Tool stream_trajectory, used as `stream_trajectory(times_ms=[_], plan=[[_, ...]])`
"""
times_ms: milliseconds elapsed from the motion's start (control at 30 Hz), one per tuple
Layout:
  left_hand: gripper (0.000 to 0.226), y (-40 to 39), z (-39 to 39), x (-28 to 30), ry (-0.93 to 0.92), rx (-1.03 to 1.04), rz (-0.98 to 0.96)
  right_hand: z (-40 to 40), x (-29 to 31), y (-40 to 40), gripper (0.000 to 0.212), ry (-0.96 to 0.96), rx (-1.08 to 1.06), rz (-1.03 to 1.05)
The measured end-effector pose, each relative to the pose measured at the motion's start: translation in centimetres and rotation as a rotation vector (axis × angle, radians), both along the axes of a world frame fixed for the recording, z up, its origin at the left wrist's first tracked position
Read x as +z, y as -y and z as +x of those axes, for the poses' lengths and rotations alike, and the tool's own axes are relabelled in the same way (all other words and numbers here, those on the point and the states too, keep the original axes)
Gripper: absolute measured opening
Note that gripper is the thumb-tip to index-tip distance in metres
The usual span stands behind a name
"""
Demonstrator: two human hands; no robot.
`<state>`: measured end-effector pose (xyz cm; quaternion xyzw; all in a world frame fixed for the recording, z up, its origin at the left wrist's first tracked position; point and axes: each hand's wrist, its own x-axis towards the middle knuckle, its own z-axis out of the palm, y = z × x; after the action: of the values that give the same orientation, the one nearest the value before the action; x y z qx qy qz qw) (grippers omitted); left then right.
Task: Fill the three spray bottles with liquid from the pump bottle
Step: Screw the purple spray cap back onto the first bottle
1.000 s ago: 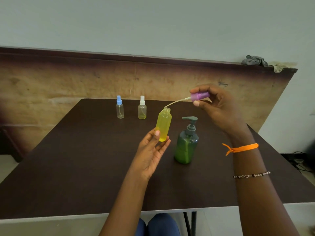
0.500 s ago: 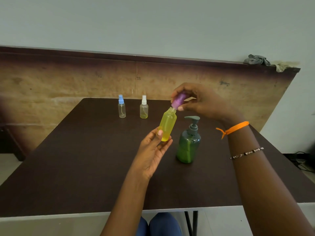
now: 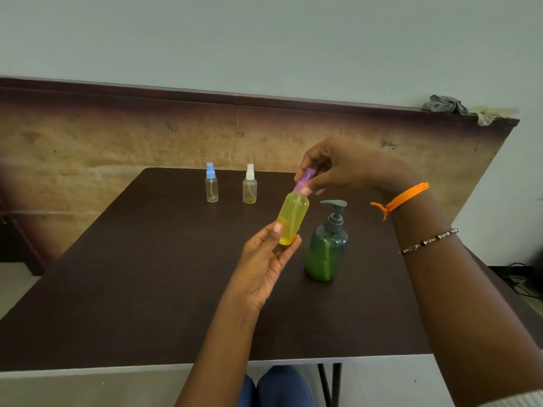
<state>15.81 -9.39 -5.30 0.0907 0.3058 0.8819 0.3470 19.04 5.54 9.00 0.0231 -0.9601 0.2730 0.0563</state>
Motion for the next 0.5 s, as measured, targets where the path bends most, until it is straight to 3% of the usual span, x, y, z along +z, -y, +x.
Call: stream_trajectory(times_ms=[100,300,433,500], plan=[[0.023,-0.26,0.34,0.22,0.003,0.002,0.020,-0.05,-0.07,0.24,0.022,0.002,-0.059,-0.050],[0.022,-0.45,0.50,0.36,-0.065,0.039,-0.028,-0.19,-0.20,0.43,0.038,-0.013,-0.155,0.267],[0.021,-0.34,0.56,0.36,-0.043,0.025,-0.035,-0.09,0.26,0.70,0.010,-0.003,-0.042,0.152],[0.023,-0.29,0.75,0.40,-0.053,0.027,-0.045,-0.17,0.50,0.52,0.011,0.048,-0.020,0.112]])
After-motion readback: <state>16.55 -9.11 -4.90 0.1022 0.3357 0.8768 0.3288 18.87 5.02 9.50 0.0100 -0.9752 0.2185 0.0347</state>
